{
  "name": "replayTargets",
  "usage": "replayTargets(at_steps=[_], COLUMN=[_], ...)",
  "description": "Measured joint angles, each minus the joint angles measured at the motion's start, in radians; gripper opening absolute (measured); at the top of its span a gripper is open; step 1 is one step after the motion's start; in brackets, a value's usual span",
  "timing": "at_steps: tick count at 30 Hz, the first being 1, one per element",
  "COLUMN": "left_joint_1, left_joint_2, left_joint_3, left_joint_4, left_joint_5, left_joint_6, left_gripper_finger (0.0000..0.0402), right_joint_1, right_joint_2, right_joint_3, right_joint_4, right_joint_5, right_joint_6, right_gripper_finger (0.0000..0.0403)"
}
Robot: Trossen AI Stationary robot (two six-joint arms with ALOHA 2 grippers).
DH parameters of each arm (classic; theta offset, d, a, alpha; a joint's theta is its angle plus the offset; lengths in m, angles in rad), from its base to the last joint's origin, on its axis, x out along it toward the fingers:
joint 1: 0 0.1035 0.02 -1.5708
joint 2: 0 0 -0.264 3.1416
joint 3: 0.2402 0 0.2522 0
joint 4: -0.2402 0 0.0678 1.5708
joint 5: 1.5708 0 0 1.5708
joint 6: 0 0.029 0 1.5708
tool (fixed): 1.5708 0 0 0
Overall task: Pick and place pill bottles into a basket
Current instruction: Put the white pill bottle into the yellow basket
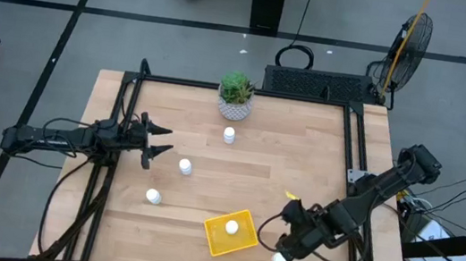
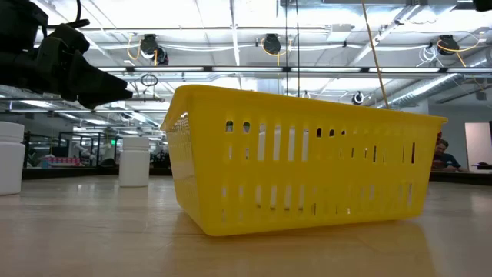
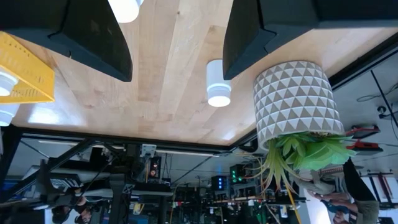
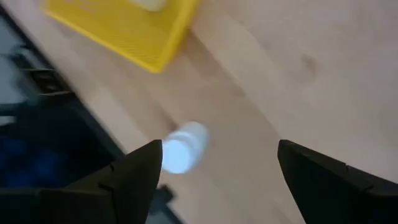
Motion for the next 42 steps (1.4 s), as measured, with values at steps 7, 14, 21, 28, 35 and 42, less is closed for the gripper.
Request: replayTargets(at_steps=[7, 14, 21, 28, 35, 42], left_joint_1=[0.000, 0.000, 0.000, 0.000, 0.000, 0.000], left_joint_2=[0.000, 0.000, 0.000, 0.000, 0.000, 0.000], left_joint_3=[0.000, 0.000, -0.001, -0.001, -0.001, -0.001], left_joint_4=[0.005, 0.007, 0.015, 0.015, 0.015, 0.016], left_joint_5=[0.000, 0.000, -0.002, -0.002, -0.002, -0.002], left_joint_6=[0.001, 0.005, 0.005, 0.005, 0.005, 0.005], left_gripper_finger=[0.0253, 0.0253, 0.0253, 0.0253, 0.0253, 0.0253], right_joint_1=[0.014, 0.013, 0.013, 0.013, 0.013, 0.013], right_joint_2=[0.014, 0.100, 0.146, 0.151, 0.152, 0.151], right_joint_3=[-0.084, -0.100, -0.100, -0.121, -0.184, -0.232], right_joint_4=[0.230, 0.255, 0.274, 0.287, 0.353, 0.450], right_joint_5=[-0.037, -0.172, -0.210, -0.208, -0.208, -0.208], right_joint_6=[0.045, 0.059, 0.036, 0.035, 0.035, 0.043], right_gripper_finger=[0.0308, 0.0308, 0.0308, 0.0308, 0.0308, 0.0308])
